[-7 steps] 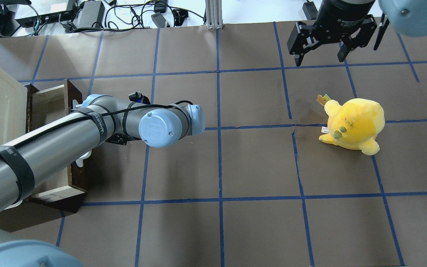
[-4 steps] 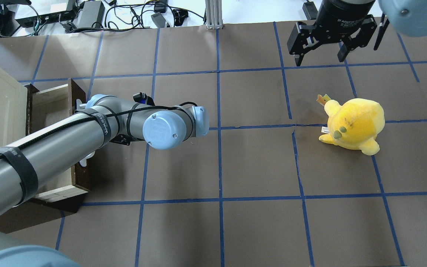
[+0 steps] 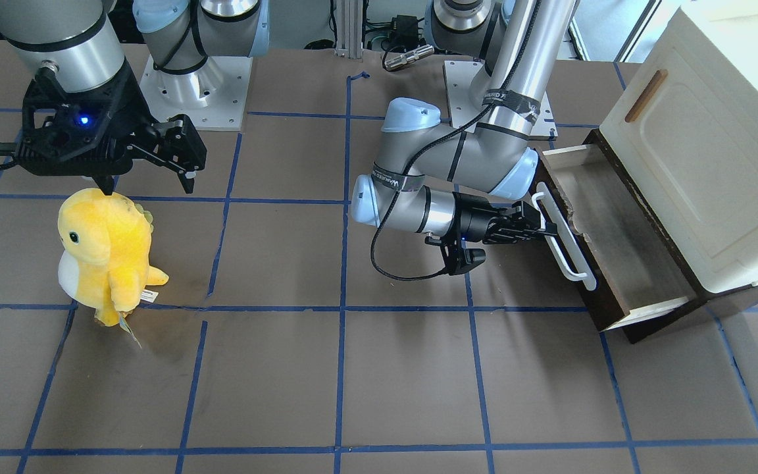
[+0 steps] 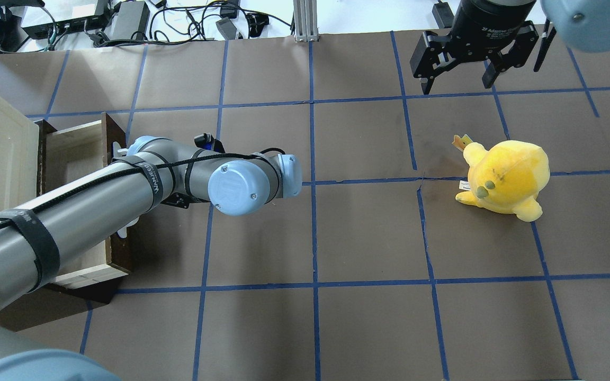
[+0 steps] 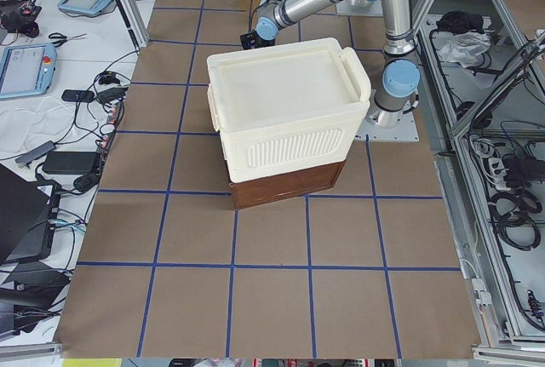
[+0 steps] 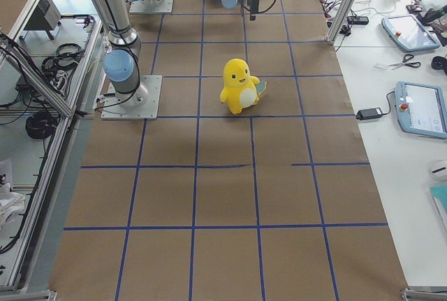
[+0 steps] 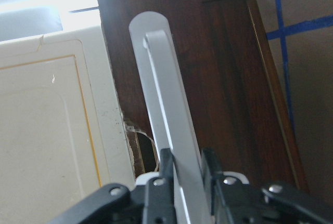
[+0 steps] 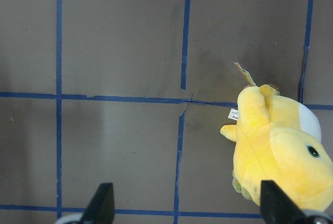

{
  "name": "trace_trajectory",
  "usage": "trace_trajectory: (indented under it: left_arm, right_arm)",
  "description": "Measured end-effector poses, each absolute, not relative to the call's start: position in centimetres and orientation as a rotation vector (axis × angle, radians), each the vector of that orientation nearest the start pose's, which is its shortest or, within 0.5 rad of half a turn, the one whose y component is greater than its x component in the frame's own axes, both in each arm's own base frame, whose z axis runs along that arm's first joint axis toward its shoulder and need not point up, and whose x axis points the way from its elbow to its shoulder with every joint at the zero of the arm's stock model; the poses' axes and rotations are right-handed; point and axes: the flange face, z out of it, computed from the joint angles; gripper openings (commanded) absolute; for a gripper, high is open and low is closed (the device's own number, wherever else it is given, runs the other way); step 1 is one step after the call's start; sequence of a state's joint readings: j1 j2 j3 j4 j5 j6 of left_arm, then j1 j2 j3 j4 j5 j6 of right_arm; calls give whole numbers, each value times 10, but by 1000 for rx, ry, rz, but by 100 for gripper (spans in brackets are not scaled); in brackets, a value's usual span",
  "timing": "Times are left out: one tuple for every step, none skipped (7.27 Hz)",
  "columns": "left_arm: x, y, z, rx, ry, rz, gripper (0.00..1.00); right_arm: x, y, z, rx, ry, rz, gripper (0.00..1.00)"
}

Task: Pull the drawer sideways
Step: 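Pull the white handle with the left gripper, sliding the drawer open, then open the left gripper and lift it off the handle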

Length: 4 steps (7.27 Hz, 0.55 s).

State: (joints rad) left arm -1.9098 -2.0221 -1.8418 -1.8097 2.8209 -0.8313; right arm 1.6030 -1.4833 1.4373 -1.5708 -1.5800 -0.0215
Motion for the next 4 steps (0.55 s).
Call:
trace_trajectory:
  left_arm:
    - [-207, -470, 187, 196, 1743, 54, 100]
    - [-208, -472, 190, 183, 1753, 52, 100]
    - [-210, -474, 197, 154, 1779, 55, 100]
    - [-214, -477, 211, 110, 1831, 68, 100]
  right_arm:
    - [149, -529, 509, -84, 3149, -73, 100]
    - [149, -529, 509, -84, 3149, -73, 100]
    - [149, -529, 509, -84, 3149, -73, 100]
    - [149, -529, 509, -84, 3149, -73, 100]
